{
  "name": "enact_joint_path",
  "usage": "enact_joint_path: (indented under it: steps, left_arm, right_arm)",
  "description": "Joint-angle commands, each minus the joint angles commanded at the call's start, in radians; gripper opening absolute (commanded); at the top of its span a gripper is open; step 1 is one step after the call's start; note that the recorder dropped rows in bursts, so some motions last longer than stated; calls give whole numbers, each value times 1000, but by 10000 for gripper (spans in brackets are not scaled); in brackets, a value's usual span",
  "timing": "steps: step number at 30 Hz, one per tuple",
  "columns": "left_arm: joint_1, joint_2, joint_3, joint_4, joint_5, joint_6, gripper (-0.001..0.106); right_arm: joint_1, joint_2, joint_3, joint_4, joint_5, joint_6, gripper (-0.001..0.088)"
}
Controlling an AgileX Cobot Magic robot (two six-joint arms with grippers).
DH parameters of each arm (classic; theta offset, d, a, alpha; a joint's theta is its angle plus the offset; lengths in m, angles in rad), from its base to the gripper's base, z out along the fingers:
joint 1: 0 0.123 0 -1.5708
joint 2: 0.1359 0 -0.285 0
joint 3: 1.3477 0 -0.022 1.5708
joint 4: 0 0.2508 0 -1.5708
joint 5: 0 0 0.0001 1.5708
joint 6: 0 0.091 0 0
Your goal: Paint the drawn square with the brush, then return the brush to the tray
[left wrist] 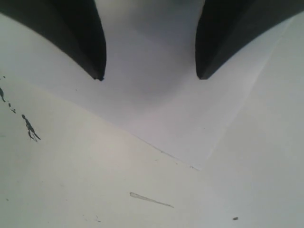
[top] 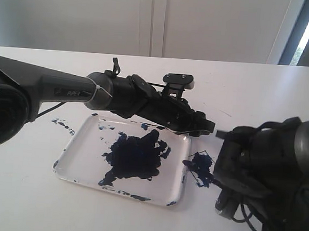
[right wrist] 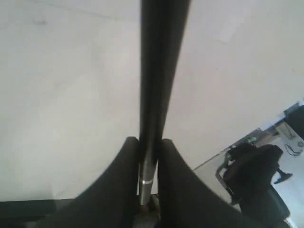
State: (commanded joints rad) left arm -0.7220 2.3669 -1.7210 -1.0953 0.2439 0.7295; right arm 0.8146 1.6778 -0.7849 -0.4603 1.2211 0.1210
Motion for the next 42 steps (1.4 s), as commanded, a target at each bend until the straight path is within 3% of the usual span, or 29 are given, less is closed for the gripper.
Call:
enact_joint_path:
  steps: [4,6,13,19,32,42]
  left_arm:
    - [0,0,0,0,7,0,605]
    - [0,0,0,0,5,0,605]
    - [0,0,0,0,-8,0,605]
    - [0,0,0,0,-19,0,605]
    - [0,0,0,0,-11,-24,605]
    - [0,0,0,-3,15,-41,605]
  right_arm:
    - [-47,6,18,-40,0,-19,0]
    - [-57,11,20,-167,0,53,0]
    - [-57,88,30,-388,0,120,0]
    - [-57,141,80,-596,0,272,0]
    - [-57,194,146,-811,0,380,0]
    - [-58,199,146,-965,0,367,0]
